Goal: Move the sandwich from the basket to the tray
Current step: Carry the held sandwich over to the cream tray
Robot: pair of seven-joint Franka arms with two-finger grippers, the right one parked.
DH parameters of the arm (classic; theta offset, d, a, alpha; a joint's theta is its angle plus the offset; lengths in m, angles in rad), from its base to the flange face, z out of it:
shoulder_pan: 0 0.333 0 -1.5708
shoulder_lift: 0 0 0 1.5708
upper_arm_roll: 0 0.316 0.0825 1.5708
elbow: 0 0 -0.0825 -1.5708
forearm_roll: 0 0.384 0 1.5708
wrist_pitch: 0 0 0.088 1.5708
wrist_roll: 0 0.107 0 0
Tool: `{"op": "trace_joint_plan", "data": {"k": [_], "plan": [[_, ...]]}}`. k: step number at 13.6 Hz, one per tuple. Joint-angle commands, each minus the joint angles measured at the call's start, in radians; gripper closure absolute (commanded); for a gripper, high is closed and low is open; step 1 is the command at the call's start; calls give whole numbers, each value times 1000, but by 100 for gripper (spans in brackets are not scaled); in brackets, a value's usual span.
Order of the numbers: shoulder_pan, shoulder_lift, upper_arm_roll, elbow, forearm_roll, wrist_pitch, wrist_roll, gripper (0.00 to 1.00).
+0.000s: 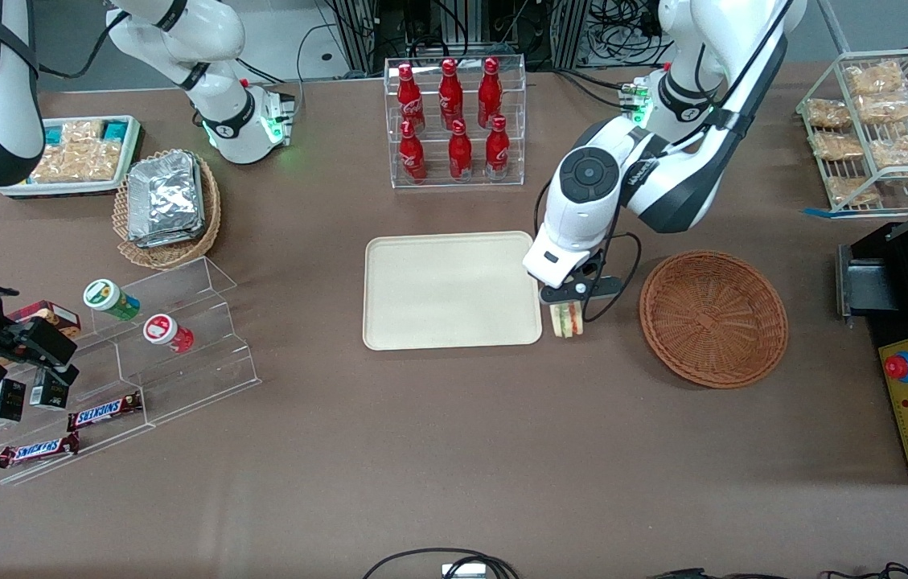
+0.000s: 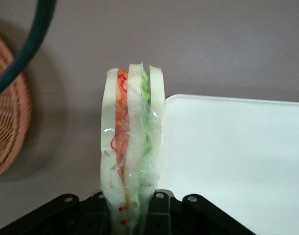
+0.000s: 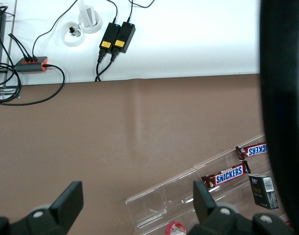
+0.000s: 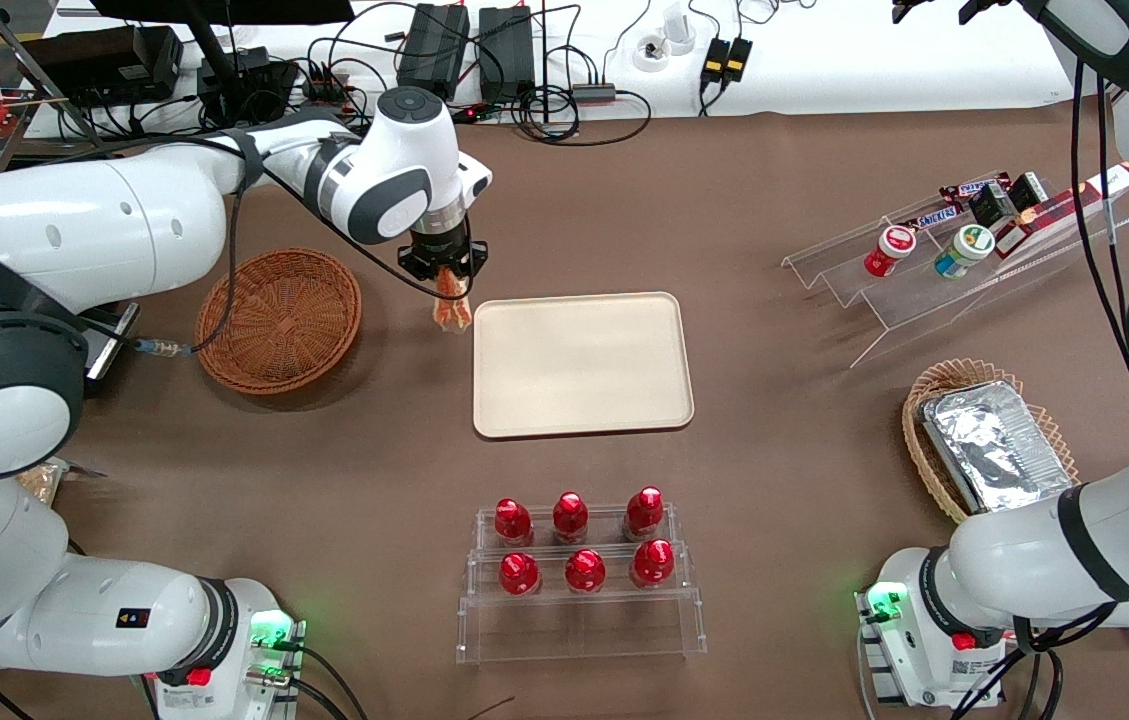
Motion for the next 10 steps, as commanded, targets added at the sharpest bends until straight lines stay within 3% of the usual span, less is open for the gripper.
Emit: {"op": "trace_joint_plan", "data": {"k": [1,7,10], "plan": [[-12,56,-32,34,87,24,2,98],[-78,165,-61,39,187,32,-20,97],[-110,207,-61,45,200,85,-84,96]]}}
